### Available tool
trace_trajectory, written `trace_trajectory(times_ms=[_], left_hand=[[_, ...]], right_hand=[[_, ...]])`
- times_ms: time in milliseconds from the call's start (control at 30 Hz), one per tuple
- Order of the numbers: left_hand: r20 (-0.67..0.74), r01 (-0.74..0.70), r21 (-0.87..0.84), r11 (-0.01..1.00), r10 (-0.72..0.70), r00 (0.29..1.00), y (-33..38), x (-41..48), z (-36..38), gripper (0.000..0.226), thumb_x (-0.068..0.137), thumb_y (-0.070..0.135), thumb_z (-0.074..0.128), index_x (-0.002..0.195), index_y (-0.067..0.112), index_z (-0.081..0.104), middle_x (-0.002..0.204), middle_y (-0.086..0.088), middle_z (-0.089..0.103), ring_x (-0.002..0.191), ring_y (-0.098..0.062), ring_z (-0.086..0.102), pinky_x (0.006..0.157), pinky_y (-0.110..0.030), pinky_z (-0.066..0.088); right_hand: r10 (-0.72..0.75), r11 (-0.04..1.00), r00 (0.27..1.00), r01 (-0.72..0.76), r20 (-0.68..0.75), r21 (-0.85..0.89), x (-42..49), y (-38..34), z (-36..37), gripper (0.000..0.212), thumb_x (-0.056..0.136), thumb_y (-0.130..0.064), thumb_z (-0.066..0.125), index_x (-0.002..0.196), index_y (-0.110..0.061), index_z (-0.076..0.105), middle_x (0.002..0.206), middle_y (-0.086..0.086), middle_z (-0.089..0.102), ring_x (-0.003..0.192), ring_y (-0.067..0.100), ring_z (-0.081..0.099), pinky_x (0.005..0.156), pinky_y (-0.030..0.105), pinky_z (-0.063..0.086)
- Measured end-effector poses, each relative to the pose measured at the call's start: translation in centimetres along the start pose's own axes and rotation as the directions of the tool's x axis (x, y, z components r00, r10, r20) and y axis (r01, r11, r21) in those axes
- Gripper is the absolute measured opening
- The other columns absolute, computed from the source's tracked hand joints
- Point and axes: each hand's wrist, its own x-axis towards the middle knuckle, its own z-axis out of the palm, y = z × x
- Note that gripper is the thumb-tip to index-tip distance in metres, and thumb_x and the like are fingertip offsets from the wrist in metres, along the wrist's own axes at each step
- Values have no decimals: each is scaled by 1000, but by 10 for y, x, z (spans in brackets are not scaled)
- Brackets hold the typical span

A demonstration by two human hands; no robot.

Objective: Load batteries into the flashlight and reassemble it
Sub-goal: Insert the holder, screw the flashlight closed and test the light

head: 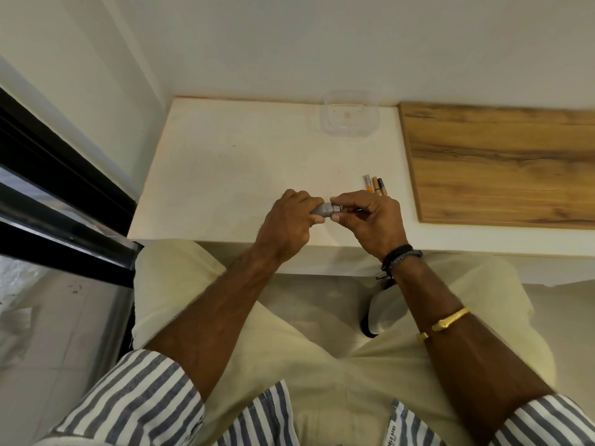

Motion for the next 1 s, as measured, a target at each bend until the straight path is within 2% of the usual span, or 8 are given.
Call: trace_trajectory(times_ms=[233, 367, 467, 567, 633, 700, 833, 1000], left_hand=[[-24, -7, -34, 999, 7, 1000, -1, 0, -2, 21, 98, 20, 59, 115, 10, 66, 101, -7, 67, 91, -24, 51, 77, -41, 48], [-77, -60, 2, 998, 60, 995, 4, 1, -3, 22, 95, 19, 63, 113, 8, 66, 102, -9, 68, 90, -26, 53, 78, -39, 46], [-69, -84, 4, 996, 84, 994, 7, 0, -1, 25, 95, 21, 62, 116, 7, 66, 104, -10, 69, 91, -26, 53, 80, -37, 44], [-82, -57, 5, 998, 57, 995, 9, 0, 0, 27, 96, 21, 62, 119, 7, 65, 106, -10, 68, 92, -26, 53, 78, -37, 45], [-91, -31, 5, 1000, 31, 995, 9, 1, 0, 28, 96, 20, 62, 120, 6, 66, 107, -11, 68, 93, -27, 54, 78, -37, 46], [-98, -9, 5, 1000, 10, 995, 7, 1, -1, 27, 96, 19, 62, 119, 5, 66, 105, -11, 68, 92, -27, 53, 77, -38, 47], [-83, 8, 22, 1000, -6, 997, 5, 0, -1, 27, 97, 22, 60, 120, 7, 66, 105, -10, 67, 94, -27, 53, 79, -43, 48], [-65, -37, 27, 999, 39, 997, 8, 0, -1, 25, 97, 21, 61, 119, 9, 66, 106, -9, 68, 94, -27, 53, 81, -41, 47]], right_hand=[[71, 997, 997, -71, -4, 16, 0, 3, 3, 25, 88, -24, 78, 111, -13, 77, 92, -2, 76, 78, 7, 73, 77, 14, 57], [214, 977, 976, -213, -36, 24, 0, -2, 10, 37, 96, -48, 62, 82, -15, 72, 61, -3, 70, 48, 5, 66, 48, 15, 54], [316, 946, 946, -320, -68, -56, 0, -4, 14, 53, 99, -60, 47, 63, -25, 65, 51, -5, 65, 41, 7, 62, 43, 16, 51], [334, 941, 942, -332, -19, 64, 0, -5, 12, 47, 101, -56, 46, 82, -22, 72, 70, -2, 74, 54, 11, 71, 53, 25, 60], [278, 936, 958, -286, 65, 207, 2, -2, 6, 28, 99, -43, 60, 112, -20, 70, 95, 3, 76, 72, 15, 77, 65, 31, 64], [188, 958, 974, -210, 126, 195, 4, 3, 0, 32, 94, -24, 72, 125, -22, 66, 110, 3, 75, 80, 16, 78, 74, 30, 64], [176, 971, 977, -192, 117, 140, 2, 5, 2, 29, 94, -12, 71, 123, -12, 70, 102, 3, 77, 79, 10, 78, 77, 28, 64], [261, 963, 963, -264, 64, 44, 1, 0, 5, 34, 102, -42, 55, 93, -15, 73, 72, 1, 75, 54, 11, 72, 53, 25, 59]])
